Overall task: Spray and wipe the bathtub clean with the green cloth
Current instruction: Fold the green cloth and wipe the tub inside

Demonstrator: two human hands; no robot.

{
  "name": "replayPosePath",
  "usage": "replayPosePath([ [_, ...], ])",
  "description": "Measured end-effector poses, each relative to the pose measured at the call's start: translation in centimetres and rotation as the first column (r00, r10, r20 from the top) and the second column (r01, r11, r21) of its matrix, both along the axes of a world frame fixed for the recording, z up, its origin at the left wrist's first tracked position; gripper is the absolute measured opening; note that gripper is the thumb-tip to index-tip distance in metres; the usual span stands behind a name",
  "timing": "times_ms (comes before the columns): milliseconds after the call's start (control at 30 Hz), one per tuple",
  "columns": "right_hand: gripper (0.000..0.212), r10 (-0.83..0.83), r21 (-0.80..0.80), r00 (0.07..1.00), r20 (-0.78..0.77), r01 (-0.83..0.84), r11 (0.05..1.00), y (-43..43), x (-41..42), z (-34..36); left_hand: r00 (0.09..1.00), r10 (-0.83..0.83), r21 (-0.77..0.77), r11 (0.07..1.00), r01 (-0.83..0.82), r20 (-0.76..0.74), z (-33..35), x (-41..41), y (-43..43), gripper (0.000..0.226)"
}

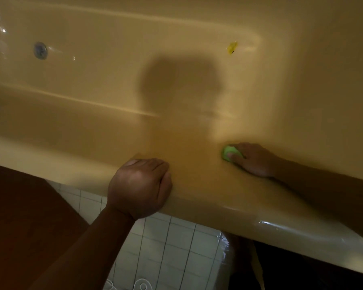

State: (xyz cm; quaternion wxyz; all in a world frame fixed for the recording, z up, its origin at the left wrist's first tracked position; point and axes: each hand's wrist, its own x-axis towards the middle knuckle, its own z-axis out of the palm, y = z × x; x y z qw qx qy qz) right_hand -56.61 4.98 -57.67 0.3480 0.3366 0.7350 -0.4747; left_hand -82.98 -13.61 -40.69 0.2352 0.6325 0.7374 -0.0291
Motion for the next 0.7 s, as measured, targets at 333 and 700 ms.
replayPosePath([
  [333,0.055,-0.17,-0.31,0.881,-0.442,0.028,0.95,-4.0,-5.9,12.9,0.992,0.122,0.138,0.983,-0.119,-0.015,-0.4,0.1,-0.8,0.039],
  [700,0.063,-0.068,0.021,0.996,0.062,0.067,0.998,-1.3,-8.3,-8.0,0.997,0.078,0.171,0.982,-0.073,-0.019,-0.7,-1.3,-1.8,0.029],
])
